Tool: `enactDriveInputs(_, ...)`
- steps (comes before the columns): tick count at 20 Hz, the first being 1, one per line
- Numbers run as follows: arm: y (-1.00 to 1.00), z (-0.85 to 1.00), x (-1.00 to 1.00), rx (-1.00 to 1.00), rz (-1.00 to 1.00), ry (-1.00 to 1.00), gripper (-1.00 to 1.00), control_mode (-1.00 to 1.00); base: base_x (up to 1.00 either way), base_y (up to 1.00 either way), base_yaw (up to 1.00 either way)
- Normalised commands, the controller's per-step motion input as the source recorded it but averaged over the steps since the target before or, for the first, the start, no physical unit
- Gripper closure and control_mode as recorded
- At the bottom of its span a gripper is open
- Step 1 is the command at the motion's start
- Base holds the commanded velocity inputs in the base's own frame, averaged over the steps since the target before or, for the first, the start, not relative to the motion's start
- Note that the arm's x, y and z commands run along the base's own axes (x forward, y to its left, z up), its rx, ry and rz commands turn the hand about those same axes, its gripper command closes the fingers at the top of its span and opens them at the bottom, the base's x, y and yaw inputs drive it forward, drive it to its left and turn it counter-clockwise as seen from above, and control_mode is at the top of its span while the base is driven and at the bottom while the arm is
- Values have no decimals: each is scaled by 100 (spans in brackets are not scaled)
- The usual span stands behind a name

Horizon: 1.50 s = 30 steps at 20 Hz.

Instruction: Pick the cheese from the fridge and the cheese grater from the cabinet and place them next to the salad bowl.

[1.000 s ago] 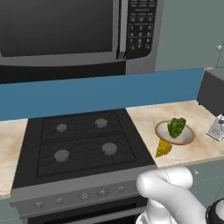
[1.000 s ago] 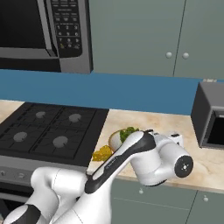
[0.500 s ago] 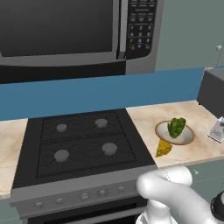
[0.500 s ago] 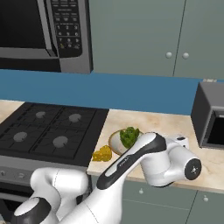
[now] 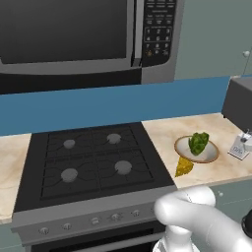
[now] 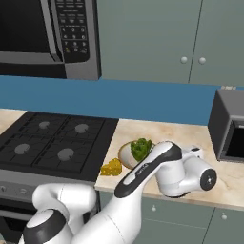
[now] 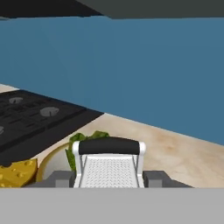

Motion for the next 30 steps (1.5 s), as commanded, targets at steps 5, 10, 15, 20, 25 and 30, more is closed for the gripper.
enactDriveInputs(5, 0, -28, 30, 0, 4, 0, 100, -100, 0, 0, 0)
enactDriveInputs(10, -3, -19, 23, 0, 6, 0, 100, -100, 0, 0, 0)
enactDriveInputs(15, -12, -18, 19, 0, 5, 0, 100, -100, 0, 0, 0)
enactDriveInputs(20, -22, -8, 10, 0, 4, 0, 100, -100, 0, 0, 0)
enactDriveInputs(25, -21, -8, 7, 0, 3, 0, 100, -100, 0, 0, 0)
enactDriveInputs(30, -11, -37, 26, 0, 4, 0, 100, -100, 0, 0, 0)
